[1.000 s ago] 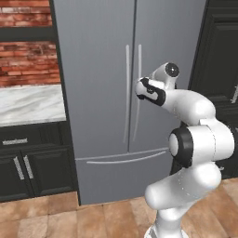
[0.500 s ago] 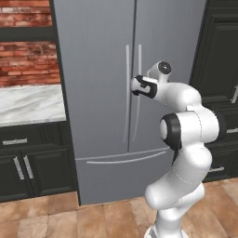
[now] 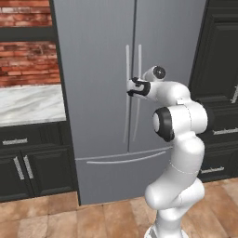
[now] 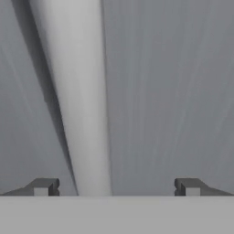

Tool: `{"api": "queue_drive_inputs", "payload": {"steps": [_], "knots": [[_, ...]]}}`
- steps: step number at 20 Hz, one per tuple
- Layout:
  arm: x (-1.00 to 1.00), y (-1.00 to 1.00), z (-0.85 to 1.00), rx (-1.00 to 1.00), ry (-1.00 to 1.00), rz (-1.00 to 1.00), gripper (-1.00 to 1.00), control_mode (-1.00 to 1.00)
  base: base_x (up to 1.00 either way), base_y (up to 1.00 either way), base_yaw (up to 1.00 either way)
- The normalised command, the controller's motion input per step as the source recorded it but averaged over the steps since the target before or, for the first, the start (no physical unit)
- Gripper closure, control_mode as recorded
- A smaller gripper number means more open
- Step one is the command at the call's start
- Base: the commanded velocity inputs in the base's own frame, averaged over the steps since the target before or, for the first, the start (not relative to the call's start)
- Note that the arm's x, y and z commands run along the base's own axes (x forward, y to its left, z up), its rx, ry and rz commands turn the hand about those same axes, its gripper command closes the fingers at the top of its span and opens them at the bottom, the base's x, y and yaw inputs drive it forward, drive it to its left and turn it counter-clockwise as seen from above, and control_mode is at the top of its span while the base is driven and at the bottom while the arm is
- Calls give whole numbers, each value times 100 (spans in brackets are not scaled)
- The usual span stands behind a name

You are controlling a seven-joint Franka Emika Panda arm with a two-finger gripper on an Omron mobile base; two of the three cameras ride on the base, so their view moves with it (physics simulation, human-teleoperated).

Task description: Retrieve the orange and apple from the fridge and place them into the bowl on the dining table.

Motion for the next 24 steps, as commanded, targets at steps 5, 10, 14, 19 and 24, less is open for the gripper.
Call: {"api": "queue_drive_inputs", "payload": {"steps": [5,10,14,19,24], "knots": [[42,0,-29,0,-10,0,-100,-100,0,0,0],[43,0,-24,0,-10,0,-100,-100,0,0,0],[55,0,-12,0,-2,1,-100,-100,0,0,0],[46,0,0,0,1,1,100,-100,0,0,0],[-18,-28,13,0,0,0,100,-100,0,0,0]]}}
